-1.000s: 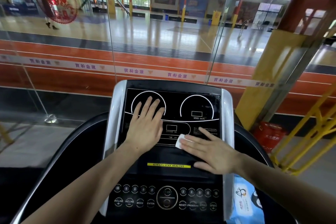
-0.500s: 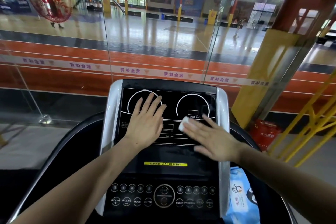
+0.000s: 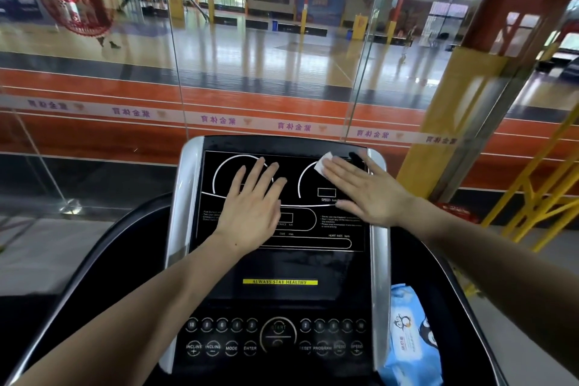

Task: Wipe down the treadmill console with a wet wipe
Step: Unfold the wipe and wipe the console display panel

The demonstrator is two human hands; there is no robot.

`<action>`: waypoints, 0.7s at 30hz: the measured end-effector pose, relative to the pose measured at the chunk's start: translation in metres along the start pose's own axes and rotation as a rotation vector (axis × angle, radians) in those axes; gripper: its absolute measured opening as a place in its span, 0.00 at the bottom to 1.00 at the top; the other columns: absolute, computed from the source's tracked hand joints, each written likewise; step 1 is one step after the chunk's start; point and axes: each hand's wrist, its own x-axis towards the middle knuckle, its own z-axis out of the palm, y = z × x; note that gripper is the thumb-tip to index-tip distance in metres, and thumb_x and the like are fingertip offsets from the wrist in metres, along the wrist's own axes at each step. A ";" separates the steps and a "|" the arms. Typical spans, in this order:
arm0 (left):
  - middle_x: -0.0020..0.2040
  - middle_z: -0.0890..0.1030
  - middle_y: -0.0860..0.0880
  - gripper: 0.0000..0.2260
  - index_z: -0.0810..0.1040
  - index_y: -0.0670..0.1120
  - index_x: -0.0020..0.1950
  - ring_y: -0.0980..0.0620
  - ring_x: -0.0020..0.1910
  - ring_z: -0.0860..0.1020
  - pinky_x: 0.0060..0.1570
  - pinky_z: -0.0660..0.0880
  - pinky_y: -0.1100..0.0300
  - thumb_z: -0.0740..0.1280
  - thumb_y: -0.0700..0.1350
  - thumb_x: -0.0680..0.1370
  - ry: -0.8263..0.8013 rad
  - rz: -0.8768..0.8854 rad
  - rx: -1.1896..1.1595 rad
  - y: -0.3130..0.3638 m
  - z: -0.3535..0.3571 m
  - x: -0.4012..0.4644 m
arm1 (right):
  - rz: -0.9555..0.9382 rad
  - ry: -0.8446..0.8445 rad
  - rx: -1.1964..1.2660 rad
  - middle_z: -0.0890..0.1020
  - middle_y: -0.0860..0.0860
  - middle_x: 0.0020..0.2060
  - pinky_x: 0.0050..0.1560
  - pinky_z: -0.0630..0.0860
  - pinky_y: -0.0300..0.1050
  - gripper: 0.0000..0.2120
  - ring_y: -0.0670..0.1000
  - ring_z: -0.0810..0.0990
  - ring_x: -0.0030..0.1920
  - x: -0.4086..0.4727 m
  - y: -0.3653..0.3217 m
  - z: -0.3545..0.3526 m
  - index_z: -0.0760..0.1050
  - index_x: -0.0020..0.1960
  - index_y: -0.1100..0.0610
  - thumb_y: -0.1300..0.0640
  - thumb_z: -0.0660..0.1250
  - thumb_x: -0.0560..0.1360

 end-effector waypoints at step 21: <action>0.81 0.65 0.44 0.21 0.69 0.47 0.76 0.41 0.84 0.55 0.80 0.54 0.39 0.58 0.51 0.83 -0.014 0.019 -0.055 0.025 -0.002 0.022 | 0.283 -0.077 0.034 0.52 0.56 0.86 0.85 0.44 0.62 0.36 0.54 0.49 0.86 -0.029 -0.019 -0.001 0.48 0.86 0.59 0.36 0.39 0.87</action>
